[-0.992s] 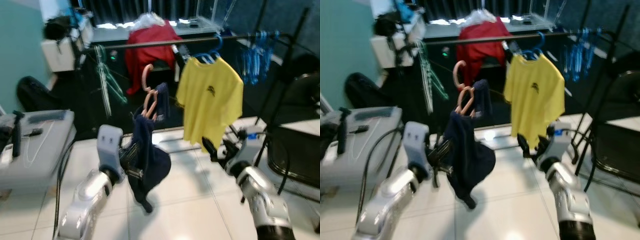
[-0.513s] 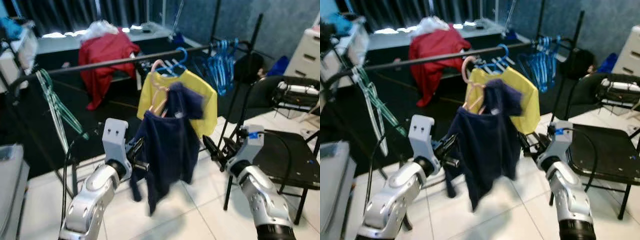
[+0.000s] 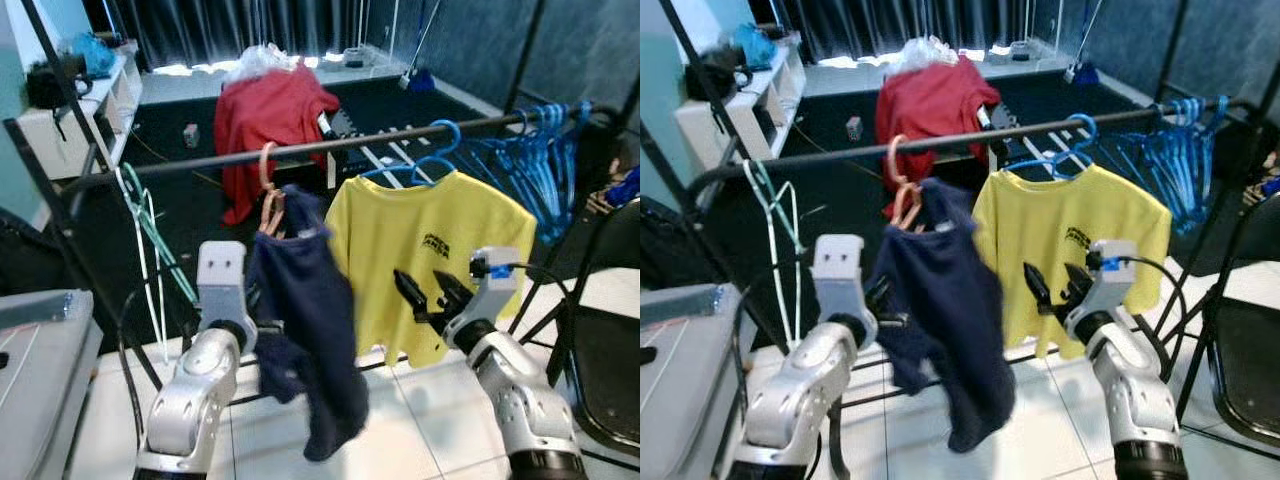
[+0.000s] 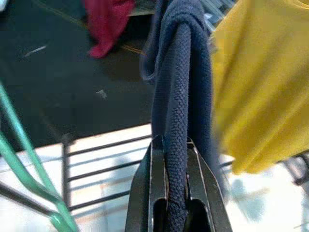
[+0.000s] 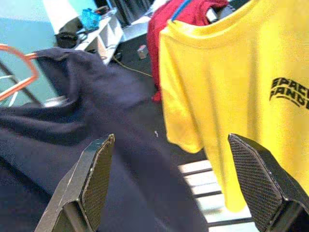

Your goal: Hang hanger

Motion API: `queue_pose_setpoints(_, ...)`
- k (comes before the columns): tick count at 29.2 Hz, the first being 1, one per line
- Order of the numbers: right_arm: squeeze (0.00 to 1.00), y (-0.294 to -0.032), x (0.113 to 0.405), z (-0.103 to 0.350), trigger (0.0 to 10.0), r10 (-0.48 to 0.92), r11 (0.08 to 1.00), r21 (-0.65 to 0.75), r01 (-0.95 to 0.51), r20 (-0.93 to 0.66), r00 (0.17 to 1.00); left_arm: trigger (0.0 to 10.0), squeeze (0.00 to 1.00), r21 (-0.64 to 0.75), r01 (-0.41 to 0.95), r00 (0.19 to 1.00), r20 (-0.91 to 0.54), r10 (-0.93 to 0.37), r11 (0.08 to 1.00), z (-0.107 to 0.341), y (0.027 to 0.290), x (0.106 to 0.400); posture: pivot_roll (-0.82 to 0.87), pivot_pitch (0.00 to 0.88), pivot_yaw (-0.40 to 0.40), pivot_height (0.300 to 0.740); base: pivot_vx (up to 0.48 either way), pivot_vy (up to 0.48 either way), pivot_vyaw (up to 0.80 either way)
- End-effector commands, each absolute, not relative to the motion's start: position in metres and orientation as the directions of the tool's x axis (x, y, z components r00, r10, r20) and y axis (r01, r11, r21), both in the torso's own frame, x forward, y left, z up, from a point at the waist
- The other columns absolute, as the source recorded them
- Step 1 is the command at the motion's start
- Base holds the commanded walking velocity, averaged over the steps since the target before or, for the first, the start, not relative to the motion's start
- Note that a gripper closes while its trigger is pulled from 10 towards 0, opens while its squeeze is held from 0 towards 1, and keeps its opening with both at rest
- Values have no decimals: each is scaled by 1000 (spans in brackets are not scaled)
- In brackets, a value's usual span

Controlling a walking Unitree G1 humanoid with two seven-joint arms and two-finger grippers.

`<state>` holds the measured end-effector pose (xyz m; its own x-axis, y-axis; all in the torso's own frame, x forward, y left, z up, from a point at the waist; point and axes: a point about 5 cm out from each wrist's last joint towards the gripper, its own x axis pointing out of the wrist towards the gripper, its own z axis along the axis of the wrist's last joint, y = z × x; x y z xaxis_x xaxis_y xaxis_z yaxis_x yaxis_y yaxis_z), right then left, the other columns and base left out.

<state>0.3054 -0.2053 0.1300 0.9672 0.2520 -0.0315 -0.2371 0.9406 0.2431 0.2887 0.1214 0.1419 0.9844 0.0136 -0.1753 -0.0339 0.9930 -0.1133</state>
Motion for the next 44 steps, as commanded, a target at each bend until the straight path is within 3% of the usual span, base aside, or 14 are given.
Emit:
queue_pose_setpoints(1,0,-206,303,126,10000,251,940,251,-231,-51,967,10000,0,-134,-62,980,-197,34,989,140,119,287,-143,0,40,736,0,0,0)
queue_pose_setpoints(17,0,-206,305,126,10000,246,939,260,-223,-59,967,10000,0,-237,-216,961,-225,163,947,137,122,301,-142,0,43,736,0,0,0)
queue_pose_setpoints(28,0,-207,303,124,10000,234,942,263,-210,-64,970,10000,0,-212,-114,944,-328,39,971,117,100,307,-146,0,51,736,0,0,0)
queue_pose_setpoints(30,0,-206,303,124,10000,233,942,264,-209,-65,970,10000,43,-223,-97,944,-328,19,970,116,97,305,-146,0,51,736,0,0,0)
queue_pose_setpoints(31,0,-206,303,124,10000,233,942,264,-208,-66,970,10000,1000,-221,-71,948,-318,-4,973,116,95,303,-146,0,51,736,0,0,0)
queue_pose_setpoints(36,0,-205,303,124,10000,239,940,266,-213,-69,969,10000,1000,-127,37,982,-180,-60,991,131,103,294,-140,0,51,736,0,0,0)
queue_pose_setpoints(44,0,-206,304,124,10000,244,938,269,-218,-70,967,10000,1000,-49,7,1000,-10,-8,999,148,139,279,-120,0,41,736,0,0,0)
